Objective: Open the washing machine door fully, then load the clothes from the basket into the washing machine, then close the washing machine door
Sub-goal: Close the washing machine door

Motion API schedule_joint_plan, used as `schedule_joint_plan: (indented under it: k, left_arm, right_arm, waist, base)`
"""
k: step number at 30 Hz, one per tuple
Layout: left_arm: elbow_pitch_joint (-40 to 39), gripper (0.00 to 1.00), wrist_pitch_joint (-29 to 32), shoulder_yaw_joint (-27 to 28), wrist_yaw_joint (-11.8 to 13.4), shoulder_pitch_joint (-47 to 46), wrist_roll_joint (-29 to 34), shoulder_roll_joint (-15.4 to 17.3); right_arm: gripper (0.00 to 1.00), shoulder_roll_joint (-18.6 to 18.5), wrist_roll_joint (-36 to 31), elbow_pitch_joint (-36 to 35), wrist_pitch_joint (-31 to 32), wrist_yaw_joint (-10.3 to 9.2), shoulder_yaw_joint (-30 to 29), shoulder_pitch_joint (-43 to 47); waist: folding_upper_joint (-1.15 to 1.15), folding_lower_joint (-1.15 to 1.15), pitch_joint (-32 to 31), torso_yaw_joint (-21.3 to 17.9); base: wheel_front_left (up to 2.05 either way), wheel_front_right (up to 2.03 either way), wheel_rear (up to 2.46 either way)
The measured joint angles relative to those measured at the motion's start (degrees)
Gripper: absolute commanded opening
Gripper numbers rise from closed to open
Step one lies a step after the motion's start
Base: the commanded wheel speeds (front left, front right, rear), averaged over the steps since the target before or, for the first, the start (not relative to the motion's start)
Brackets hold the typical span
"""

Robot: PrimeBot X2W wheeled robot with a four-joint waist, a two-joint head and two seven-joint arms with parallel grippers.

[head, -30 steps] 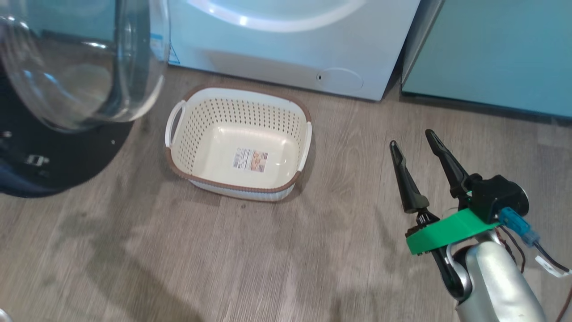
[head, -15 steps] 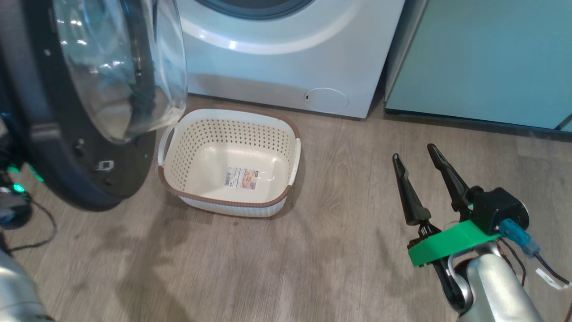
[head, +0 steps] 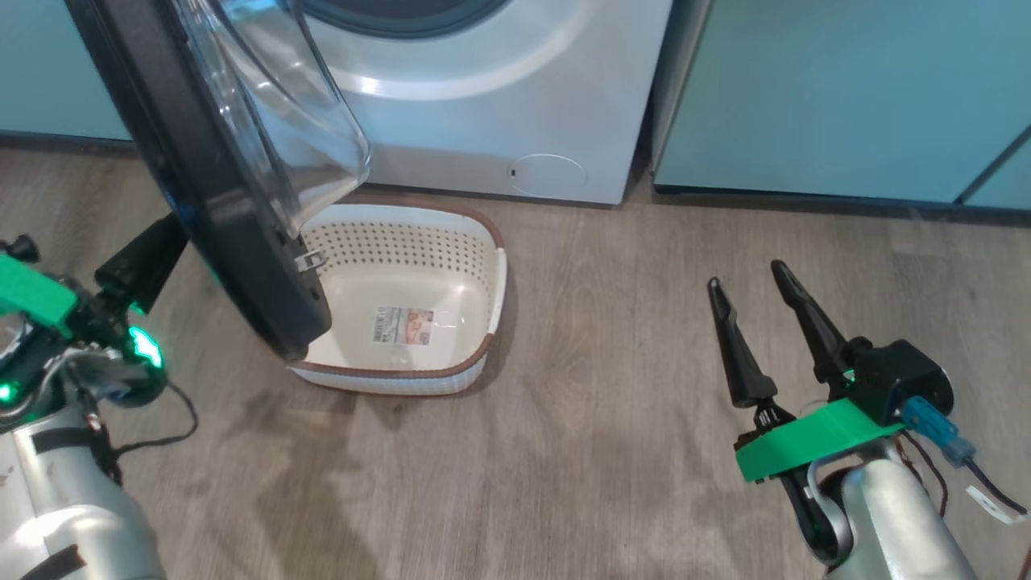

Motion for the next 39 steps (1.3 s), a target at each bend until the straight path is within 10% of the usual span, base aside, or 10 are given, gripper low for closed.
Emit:
schedule_joint_plan:
  k: [16, 39]
  left_arm:
    - [1.2, 0.00, -22.6, -23.1, -1.0, 2.9, -13.5, 0.2]
    - [6.1, 0.00, -50.2, -21.3, -3.0, -11.3, -21.1, 0.5]
  right_arm:
    - [1.00, 0.2, 0.1, -1.1, 0.0, 0.00, -0.6, -0.3]
    - [1.00, 0.3, 5.5, -2.8, 0.0, 0.00, 0.4, -2.6]
  waist:
    - [0.00, 0.00, 4.8, -6.6]
    - [0.00, 0.00, 10.9, -21.9]
  base:
    - [0.00, 0.00, 0.00]
    - [0.00, 0.00, 0.00]
